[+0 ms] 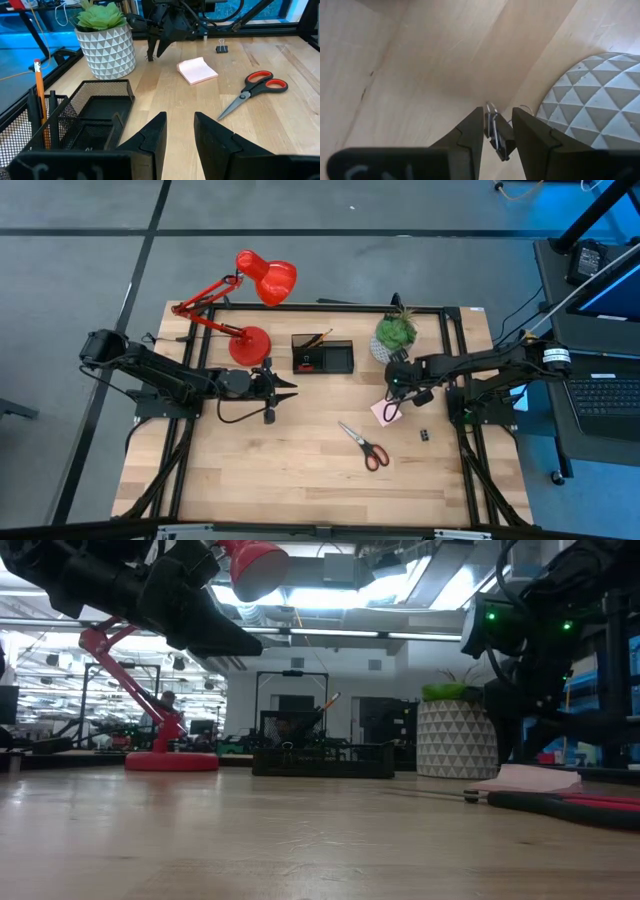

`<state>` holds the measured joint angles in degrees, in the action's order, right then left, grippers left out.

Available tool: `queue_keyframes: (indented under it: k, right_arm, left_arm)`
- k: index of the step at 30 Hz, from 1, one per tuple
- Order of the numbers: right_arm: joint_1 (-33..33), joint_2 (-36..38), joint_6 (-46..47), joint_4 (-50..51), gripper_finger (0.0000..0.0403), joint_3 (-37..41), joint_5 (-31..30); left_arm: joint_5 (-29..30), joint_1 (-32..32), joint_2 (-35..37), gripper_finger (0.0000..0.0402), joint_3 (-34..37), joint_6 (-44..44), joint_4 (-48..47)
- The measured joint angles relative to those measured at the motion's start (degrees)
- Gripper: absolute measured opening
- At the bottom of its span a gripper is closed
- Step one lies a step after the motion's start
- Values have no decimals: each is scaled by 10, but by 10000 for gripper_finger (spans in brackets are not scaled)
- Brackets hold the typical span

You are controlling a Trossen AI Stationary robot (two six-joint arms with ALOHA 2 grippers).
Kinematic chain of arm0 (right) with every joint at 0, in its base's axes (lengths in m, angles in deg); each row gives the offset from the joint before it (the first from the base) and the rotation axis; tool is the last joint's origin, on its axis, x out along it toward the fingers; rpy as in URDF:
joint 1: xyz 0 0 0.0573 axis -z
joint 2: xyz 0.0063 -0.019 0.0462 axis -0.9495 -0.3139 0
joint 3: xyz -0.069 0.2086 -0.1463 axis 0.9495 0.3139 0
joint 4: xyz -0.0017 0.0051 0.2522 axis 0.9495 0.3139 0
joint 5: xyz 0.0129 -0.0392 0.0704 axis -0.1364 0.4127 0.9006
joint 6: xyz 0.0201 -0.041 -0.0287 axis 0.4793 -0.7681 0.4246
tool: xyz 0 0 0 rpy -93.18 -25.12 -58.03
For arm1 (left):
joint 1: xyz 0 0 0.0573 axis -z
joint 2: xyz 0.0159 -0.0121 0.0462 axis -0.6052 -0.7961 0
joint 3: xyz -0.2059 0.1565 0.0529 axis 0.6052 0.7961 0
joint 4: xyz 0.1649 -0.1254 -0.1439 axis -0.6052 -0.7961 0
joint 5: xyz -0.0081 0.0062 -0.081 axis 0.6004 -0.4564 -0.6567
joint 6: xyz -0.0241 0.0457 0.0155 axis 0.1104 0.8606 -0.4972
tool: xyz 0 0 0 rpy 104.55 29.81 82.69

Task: Pick and place office supplies into organizer
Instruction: Put the top binder clip into the desk organizer

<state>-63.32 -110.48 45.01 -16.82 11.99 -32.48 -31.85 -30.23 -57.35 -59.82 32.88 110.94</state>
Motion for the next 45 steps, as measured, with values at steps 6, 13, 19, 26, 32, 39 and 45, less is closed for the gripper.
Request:
queue_keyframes:
  k: [6, 13, 19, 26, 32, 39, 45]
  right_arm:
    - [-11, 0, 3, 4, 106, 1, -9]
    - [-11, -2, 1, 0, 106, 3, -46]
    - [-11, -1, 1, -2, 106, 2, -45]
    - [-11, -1, 2, 6, 106, 1, -25]
    - [-11, 0, 2, 9, 106, 4, -5]
    - [-11, 0, 2, 6, 106, 4, -6]
    - [-10, 0, 2, 6, 106, 4, -7]
  left_arm:
    - [0, 0, 0, 93, 0, 0, 0]
    - [0, 0, 0, 93, 0, 0, 0]
    - [0, 0, 0, 93, 0, 0, -1]
    - [0, 0, 0, 93, 0, 0, -1]
    - [0, 0, 0, 93, 0, 0, -1]
    - [0, 0, 0, 93, 0, -1, -1]
    - [0, 0, 0, 93, 0, -1, -1]
